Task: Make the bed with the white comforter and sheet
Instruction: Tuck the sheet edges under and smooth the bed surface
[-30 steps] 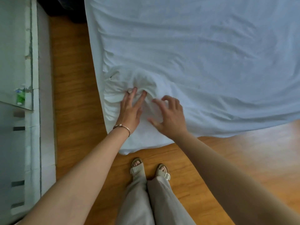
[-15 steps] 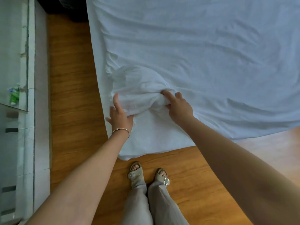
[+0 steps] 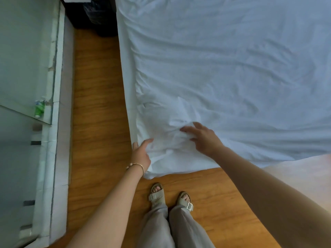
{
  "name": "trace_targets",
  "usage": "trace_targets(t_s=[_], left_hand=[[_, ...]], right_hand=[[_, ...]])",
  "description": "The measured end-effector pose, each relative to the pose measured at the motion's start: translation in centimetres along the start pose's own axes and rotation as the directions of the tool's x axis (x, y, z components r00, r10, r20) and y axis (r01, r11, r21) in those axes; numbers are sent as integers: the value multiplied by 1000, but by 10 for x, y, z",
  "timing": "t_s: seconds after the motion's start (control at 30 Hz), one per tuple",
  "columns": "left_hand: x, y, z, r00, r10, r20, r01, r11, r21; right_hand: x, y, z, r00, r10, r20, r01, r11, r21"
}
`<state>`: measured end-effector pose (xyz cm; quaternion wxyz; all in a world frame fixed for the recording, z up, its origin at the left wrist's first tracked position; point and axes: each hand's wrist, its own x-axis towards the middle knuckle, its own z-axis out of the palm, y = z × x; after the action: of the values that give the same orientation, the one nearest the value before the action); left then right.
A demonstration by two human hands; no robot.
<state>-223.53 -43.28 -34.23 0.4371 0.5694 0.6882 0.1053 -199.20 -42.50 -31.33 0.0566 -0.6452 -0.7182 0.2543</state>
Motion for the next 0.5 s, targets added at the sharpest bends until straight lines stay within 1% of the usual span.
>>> trace_targets(t_s=[0.03,0.07,0.1,0.13,0.17,0.2,0.23,0.27,0.3,0.33,0.37,0.4,0.47,0.5], left_hand=[[1,-8,5,998,-50,31,49,999,11],[2,-12,8,995,-85,49,84,996,31],[3,-12,10,993,-109,51,105,991,78],[3,-8,10,995,-96,0,95,981,171],[1,-2,9,995,-24,-99,52,954,294],[0,7,7,969,132,-209,-40,917,397],[0,16,6,906,337,-257,-186,861,474],[0,23,7,800,560,-215,-377,749,546],[4,29,8,667,739,-99,-547,575,608],[12,33,7,558,829,34,-643,406,650],[21,35,5,489,864,119,-682,294,670],[30,37,0,468,870,155,-699,257,667],[42,37,-13,445,877,183,-744,248,621],[41,35,-18,427,882,199,-769,239,593]], right_hand=[[-4,0,9,998,-8,67,7,1000,15],[-7,1,17,995,11,103,-15,999,39],[-9,3,23,994,41,99,-47,997,58],[-11,4,27,995,62,72,-67,996,65],[-12,5,29,997,60,42,-62,996,59],[-12,3,31,999,29,20,-30,998,47],[-13,-1,34,1000,-27,15,26,999,45],[-15,-5,39,994,-106,18,105,993,56],[-17,-9,45,983,-183,9,182,980,74],[-21,-11,50,973,-228,-16,229,968,101],[-26,-15,53,974,-218,-57,224,965,137],[-31,-15,55,982,-151,-112,170,966,196],[-43,-10,58,978,57,-202,0,962,271],[-49,-7,57,965,117,-232,-61,970,235]])
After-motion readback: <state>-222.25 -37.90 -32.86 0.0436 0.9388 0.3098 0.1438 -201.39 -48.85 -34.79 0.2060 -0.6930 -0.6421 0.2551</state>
